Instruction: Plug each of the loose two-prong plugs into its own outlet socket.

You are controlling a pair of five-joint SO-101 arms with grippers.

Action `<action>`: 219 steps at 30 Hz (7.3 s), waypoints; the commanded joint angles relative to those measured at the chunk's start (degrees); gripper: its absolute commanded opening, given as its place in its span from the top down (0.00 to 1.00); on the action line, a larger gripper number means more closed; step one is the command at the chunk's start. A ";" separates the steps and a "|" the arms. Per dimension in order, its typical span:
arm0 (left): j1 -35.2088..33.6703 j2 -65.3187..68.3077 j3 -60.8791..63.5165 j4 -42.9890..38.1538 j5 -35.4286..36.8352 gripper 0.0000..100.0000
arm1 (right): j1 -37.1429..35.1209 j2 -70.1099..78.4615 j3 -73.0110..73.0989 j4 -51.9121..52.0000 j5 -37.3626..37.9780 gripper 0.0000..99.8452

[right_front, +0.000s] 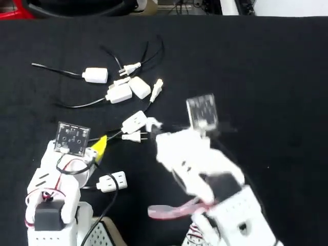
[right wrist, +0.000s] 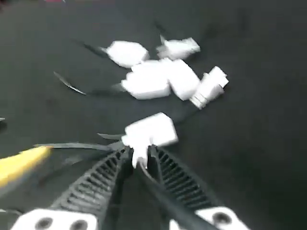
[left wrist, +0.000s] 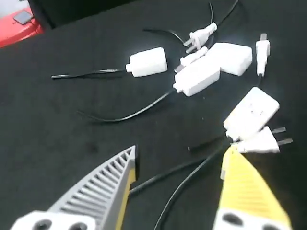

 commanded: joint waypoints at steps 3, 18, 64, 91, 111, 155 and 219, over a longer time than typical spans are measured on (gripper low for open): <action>5.49 18.64 -10.86 6.42 -14.51 0.71 | 5.54 16.57 -10.68 3.69 1.05 0.99; 12.26 54.95 -13.76 2.11 -56.88 0.71 | 23.91 35.21 -25.71 16.35 1.14 0.99; 22.20 57.93 -7.87 -27.60 -20.75 0.91 | 24.00 37.05 -25.89 16.44 1.05 0.99; -3.30 7.56 -6.64 2.73 -7.21 0.69 | -1.76 9.89 -2.86 6.59 7.03 0.99; -22.55 -5.10 22.02 -0.88 -7.38 0.69 | -8.97 9.89 2.59 -0.18 4.66 0.99; -22.29 -4.84 22.02 -0.70 -7.21 0.69 | -9.14 9.45 1.98 3.08 7.30 0.99; -22.11 -4.66 22.02 -0.70 -7.21 0.69 | -13.19 33.80 -13.85 2.37 9.41 0.99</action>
